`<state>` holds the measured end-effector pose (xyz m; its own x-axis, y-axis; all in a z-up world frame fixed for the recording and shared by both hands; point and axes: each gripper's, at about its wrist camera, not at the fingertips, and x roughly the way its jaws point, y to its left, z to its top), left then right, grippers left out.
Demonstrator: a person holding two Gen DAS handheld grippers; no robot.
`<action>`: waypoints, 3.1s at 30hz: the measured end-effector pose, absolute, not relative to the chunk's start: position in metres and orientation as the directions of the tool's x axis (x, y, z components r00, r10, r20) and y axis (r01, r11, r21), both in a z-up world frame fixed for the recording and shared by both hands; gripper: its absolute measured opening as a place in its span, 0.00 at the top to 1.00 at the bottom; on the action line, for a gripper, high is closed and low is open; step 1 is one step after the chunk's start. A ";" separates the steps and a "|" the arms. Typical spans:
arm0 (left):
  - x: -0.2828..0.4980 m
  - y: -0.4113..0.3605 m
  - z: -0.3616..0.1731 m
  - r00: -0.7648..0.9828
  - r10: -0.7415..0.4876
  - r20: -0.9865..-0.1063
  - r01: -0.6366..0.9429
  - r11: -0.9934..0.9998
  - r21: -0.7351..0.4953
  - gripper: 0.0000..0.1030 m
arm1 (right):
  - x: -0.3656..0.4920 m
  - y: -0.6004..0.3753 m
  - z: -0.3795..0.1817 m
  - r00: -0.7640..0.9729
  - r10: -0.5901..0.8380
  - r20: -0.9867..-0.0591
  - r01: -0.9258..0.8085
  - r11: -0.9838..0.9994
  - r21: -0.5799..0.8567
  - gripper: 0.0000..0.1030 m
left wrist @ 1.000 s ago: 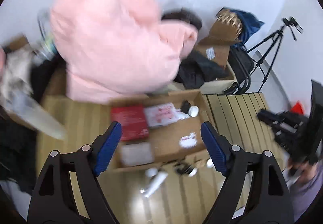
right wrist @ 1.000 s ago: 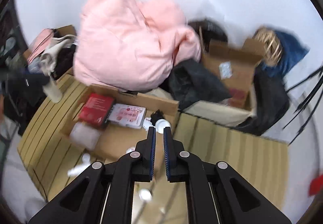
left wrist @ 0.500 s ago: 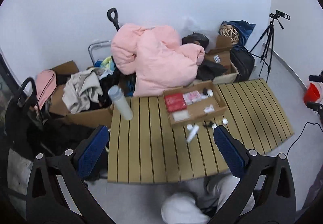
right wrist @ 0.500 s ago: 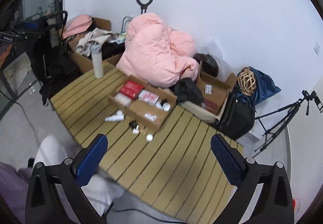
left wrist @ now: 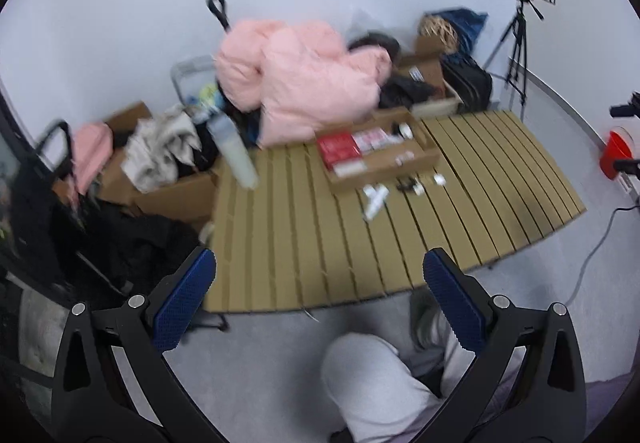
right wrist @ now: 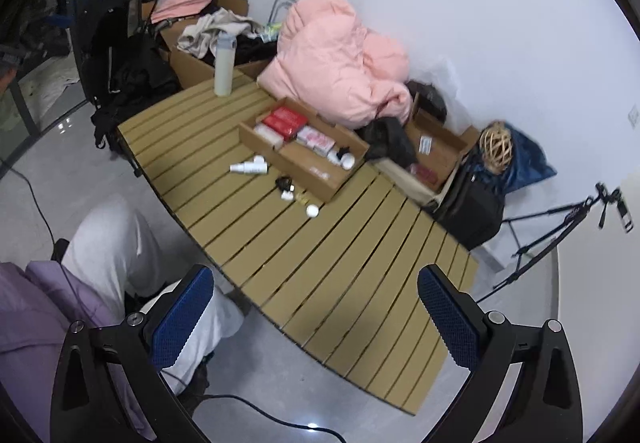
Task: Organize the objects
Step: 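Open both tools and pull them back from the tray, then grasp the white spray bottle with the left tool while the right tool grasps a white round lid, then carry the spray bottle with the left tool into the tray while the right tool drops the lid there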
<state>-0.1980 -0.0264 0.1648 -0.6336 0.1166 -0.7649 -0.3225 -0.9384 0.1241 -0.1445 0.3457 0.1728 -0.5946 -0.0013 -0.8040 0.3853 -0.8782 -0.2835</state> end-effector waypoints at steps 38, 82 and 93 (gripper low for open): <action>-0.465 0.126 -0.198 -0.474 0.217 -0.853 -0.420 -0.908 0.003 0.70 | -0.434 0.354 -0.206 -0.557 -0.065 -0.828 0.121 -0.993 -0.004 0.56; -0.354 0.026 0.015 -0.579 0.253 -0.775 -0.213 -0.965 -0.155 0.76 | -0.257 0.354 0.002 -0.680 -0.208 -0.703 0.207 -0.974 0.087 0.69; -0.545 0.138 -0.082 -0.404 0.318 -0.858 -0.200 -0.946 -0.256 0.76 | -0.488 0.351 -0.071 -0.553 -0.230 -0.801 0.171 -0.972 0.161 0.69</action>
